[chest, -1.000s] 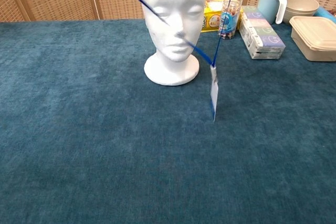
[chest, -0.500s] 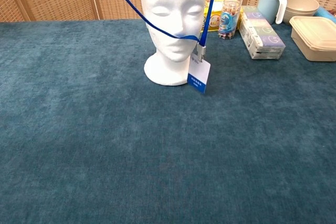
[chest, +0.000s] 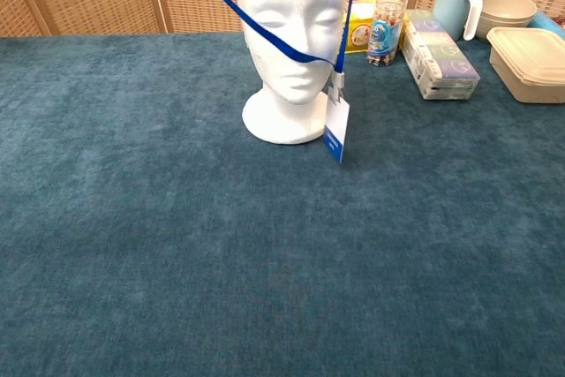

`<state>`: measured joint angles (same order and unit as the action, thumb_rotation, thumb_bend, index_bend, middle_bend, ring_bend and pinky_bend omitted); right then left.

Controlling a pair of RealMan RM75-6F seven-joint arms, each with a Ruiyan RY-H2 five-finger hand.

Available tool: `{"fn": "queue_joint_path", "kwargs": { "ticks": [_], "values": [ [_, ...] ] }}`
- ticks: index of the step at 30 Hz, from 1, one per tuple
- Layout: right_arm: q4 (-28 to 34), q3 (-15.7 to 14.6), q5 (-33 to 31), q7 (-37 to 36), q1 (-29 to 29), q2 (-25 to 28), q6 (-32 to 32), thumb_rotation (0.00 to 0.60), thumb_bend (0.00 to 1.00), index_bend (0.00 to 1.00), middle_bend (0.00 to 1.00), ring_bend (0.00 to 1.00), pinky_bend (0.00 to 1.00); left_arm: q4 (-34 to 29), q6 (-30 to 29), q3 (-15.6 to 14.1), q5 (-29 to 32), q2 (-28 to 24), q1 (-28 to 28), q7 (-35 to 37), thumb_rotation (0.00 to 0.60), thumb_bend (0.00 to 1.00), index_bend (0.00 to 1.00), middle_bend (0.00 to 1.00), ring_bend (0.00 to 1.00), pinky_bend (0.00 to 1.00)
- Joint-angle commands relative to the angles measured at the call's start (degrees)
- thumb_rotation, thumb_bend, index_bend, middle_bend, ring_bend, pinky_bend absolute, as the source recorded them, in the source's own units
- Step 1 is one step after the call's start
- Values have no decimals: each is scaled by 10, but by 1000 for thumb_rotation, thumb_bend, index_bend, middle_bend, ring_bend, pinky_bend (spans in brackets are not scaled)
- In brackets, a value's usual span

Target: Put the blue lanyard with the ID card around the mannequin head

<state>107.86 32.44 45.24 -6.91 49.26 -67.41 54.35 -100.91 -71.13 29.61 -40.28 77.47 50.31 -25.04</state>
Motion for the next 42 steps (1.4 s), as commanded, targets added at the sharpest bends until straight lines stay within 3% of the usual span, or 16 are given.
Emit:
{"fn": "queue_joint_path", "kwargs": {
  "ticks": [1,20,42],
  "values": [
    [-19,2,-16,6,12,-4,-6,600,565,681,1000,1000,1000,16,7,1,8,6,8,4,505,415,649,1000,1000,1000],
    [-139,-21,-80,26,53,-29,-36,600,566,682,1000,1000,1000,147,39,-7,38,66,49,21,505,412,649,1000,1000,1000],
    [-256,-40,-143,72,106,-53,-89,600,566,690,1000,1000,1000,210,49,-5,59,117,77,6,507,405,649,1000,1000,1000]
  ]
}}
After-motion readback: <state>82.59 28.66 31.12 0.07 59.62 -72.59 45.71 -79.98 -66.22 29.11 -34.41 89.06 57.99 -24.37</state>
